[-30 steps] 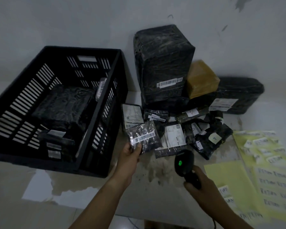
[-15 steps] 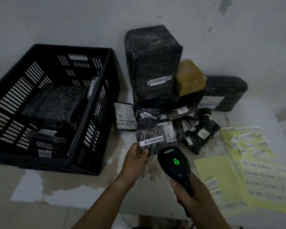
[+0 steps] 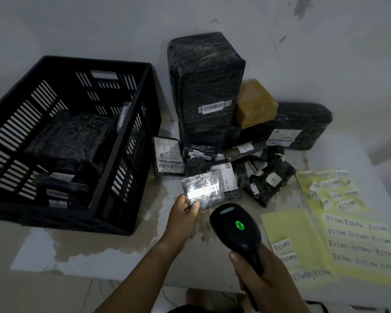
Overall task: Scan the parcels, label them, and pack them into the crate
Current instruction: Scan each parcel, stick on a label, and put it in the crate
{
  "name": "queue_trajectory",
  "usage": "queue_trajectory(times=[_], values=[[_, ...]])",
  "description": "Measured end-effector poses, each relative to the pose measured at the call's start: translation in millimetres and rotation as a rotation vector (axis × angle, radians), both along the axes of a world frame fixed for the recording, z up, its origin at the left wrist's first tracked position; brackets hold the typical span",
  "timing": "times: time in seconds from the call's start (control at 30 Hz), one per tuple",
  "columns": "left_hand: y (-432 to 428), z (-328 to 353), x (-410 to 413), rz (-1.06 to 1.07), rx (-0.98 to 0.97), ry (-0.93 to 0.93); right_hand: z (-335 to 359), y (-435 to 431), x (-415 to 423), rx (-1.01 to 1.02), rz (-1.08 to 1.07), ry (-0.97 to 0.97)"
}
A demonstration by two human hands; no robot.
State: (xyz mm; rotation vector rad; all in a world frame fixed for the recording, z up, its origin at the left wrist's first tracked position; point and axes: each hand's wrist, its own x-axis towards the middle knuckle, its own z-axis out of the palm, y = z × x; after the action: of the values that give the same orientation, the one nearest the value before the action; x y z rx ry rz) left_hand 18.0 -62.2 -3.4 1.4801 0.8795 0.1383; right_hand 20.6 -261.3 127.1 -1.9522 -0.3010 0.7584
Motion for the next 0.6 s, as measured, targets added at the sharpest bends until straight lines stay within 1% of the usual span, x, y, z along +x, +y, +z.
queue_trajectory(times=[0.1,0.27,0.47,0.6], values=[[-1.7,1.8,0.0,-0.003,-0.061,-0.033,6.6,1.6,-2.5,0.02,0.014,0.028],[-2.6,2.4,-0.1,0.003,-0.072,-0.042,7.0,-2.2,-5.6,0.029,0.021,0.009],[-6.0,4.1,2.4,0.038,-0.088,-0.051,8.0,5.4,-7.1,0.108,-0.113,-0.015],[-1.6,8.8,1.5,0.032,-0.088,-0.051,-3.6,5.2,1.8,0.012,-0.003,-0.011]])
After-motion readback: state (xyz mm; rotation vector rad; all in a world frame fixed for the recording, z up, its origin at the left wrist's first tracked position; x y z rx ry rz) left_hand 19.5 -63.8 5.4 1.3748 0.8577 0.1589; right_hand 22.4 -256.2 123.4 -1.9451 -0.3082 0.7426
